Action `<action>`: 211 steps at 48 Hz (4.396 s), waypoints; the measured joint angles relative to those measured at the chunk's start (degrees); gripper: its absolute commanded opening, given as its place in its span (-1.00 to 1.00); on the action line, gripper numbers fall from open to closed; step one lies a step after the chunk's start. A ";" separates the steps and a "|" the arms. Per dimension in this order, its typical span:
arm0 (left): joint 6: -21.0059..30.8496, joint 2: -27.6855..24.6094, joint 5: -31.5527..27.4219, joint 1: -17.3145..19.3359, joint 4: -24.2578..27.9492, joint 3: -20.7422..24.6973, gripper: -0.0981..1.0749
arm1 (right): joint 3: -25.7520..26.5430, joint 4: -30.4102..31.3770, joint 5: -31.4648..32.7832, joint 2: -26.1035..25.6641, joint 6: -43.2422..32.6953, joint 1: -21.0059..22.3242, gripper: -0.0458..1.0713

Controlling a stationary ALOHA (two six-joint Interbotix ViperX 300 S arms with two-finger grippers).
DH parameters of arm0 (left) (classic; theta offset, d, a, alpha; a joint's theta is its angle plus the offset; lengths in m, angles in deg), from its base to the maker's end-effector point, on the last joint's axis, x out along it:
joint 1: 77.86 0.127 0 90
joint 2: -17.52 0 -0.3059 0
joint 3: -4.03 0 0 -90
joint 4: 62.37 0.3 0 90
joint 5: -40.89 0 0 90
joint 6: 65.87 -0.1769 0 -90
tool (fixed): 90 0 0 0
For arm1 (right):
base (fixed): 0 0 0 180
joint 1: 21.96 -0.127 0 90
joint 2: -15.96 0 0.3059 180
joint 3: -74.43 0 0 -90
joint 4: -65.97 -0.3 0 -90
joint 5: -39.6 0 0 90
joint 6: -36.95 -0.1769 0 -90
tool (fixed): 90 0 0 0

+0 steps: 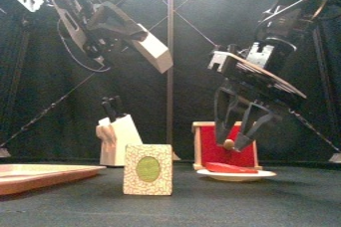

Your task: Put rice on plate

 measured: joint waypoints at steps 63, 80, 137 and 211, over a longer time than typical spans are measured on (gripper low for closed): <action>0.18 23.12 -13.10 -5.19 -2.99 -23.03 0.06 | -0.35 7.21 4.31 0.70 0.26 1.32 0.48; -6.59 14.41 -3.87 -5.19 -6.86 -23.64 0.06 | -0.35 7.29 4.31 0.70 0.26 1.32 0.48; -31.20 -1.85 6.94 -10.37 -30.94 -25.05 0.60 | -0.53 7.29 4.31 0.70 0.26 1.23 0.48; -31.29 -0.18 5.27 -10.55 -31.73 -24.43 0.82 | -0.62 7.73 4.83 0.62 0.26 1.23 0.48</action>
